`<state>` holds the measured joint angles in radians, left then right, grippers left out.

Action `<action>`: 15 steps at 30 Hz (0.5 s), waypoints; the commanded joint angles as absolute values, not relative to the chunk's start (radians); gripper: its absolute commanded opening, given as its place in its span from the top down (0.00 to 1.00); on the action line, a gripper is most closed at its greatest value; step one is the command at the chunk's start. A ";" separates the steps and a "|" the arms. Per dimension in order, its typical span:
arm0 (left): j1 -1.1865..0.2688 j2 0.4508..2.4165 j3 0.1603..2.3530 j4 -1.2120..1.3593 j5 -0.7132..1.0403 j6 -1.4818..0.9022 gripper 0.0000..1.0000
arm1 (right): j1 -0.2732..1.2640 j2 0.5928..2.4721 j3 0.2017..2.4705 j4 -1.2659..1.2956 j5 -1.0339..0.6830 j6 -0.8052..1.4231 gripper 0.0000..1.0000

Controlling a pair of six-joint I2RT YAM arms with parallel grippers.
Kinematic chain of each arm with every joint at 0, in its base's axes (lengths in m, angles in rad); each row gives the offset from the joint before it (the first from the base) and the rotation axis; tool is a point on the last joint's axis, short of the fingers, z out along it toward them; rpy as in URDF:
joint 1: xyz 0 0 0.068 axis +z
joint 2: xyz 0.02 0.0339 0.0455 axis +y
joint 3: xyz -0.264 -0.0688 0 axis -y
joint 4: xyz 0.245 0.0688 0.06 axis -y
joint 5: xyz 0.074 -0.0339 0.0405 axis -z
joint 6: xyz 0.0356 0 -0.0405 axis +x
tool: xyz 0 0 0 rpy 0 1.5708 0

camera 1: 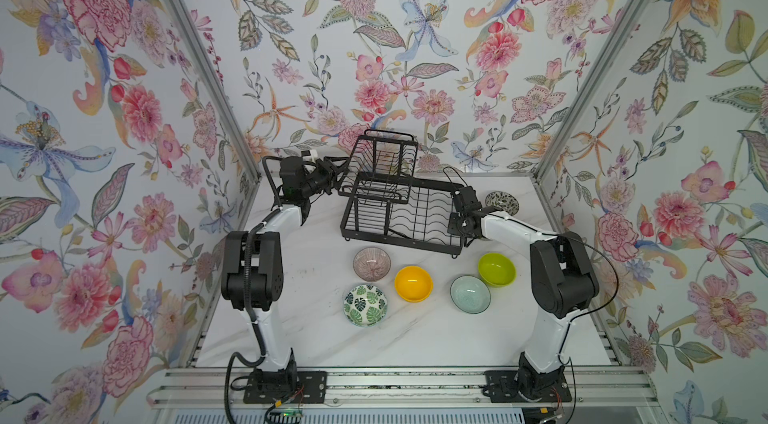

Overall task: Load the bowls into the dish rack
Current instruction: 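Push the rack with both grippers into its new position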

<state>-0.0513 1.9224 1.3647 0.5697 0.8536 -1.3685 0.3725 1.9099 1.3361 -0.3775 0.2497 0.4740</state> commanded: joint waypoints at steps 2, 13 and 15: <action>-0.045 1.798 1.359 0.689 0.903 -1.336 0.50 | 0.390 1.946 1.396 -0.357 0.198 0.467 0.77; 0.009 1.763 1.282 0.640 0.931 -1.293 0.31 | 0.398 1.961 1.440 -0.388 0.205 0.496 0.72; 0.019 1.766 1.287 0.613 0.936 -1.271 0.21 | 0.398 1.951 1.440 -0.392 0.206 0.501 0.70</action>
<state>0.0048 1.8320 1.2800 0.5621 0.8879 -1.3140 0.3859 1.9450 1.4044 -0.3908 0.2234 0.4835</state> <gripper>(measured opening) 0.746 0.290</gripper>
